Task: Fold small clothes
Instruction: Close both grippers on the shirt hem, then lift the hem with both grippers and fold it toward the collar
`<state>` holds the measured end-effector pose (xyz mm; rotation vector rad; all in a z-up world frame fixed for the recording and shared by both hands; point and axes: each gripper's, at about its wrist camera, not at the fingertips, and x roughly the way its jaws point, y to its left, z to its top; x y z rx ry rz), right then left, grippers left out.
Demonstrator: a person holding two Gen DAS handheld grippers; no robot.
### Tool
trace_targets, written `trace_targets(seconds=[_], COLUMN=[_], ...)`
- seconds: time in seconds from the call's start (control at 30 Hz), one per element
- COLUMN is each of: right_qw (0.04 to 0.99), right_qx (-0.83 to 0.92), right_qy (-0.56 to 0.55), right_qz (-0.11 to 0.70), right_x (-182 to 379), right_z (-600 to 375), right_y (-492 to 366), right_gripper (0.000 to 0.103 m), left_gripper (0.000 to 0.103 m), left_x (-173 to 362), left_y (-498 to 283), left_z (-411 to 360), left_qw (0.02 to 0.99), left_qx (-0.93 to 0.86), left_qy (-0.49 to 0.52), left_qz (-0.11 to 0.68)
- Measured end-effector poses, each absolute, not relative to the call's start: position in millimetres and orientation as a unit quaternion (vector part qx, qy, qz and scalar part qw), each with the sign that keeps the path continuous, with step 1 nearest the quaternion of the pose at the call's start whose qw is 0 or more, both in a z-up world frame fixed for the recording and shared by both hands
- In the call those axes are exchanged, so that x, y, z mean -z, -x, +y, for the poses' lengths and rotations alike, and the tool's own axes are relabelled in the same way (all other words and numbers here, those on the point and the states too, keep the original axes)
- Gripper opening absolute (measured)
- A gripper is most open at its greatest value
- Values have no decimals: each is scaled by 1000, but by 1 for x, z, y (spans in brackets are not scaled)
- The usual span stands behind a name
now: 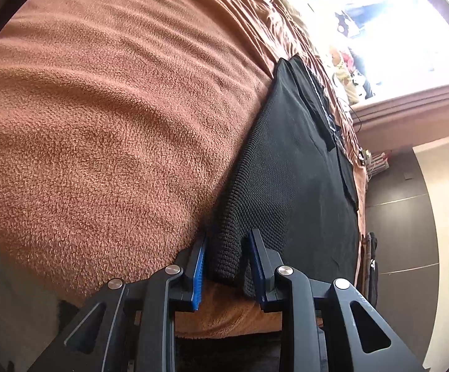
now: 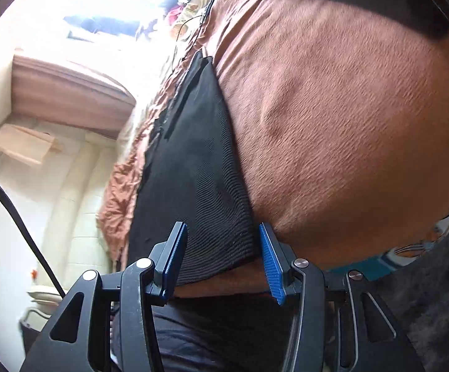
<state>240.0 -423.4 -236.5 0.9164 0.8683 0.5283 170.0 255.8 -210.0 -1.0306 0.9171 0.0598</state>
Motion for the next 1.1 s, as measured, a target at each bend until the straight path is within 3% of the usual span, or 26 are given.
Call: trace_targets(seconds=[0.23, 0.33, 0.37, 0.47, 1.1], right_qw=[784, 789, 790, 797, 818], right_qx=[-227, -197, -188, -179, -210], right_qy=[-422, -413, -411, -411, -429], right_qz=[395, 409, 415, 404, 321], right_x=[237, 235, 232, 212, 130], right_z=[-408, -401, -398, -393, -432], right_y=[-247, -252, -251, -246, -141], right_gripper=[43, 15, 3, 2, 1], left_gripper=[28, 25, 15, 6, 5], left_x=[211, 211, 209, 206, 125], left_y=[-174, -182, -183, -183, -104], left_z=[254, 255, 255, 256, 267], left_qw=[768, 766, 767, 768, 802], left_qx=[-24, -31, -38, -51, 28], left_qy=[482, 486, 480, 475, 533], left_qz=[420, 419, 423, 427, 269])
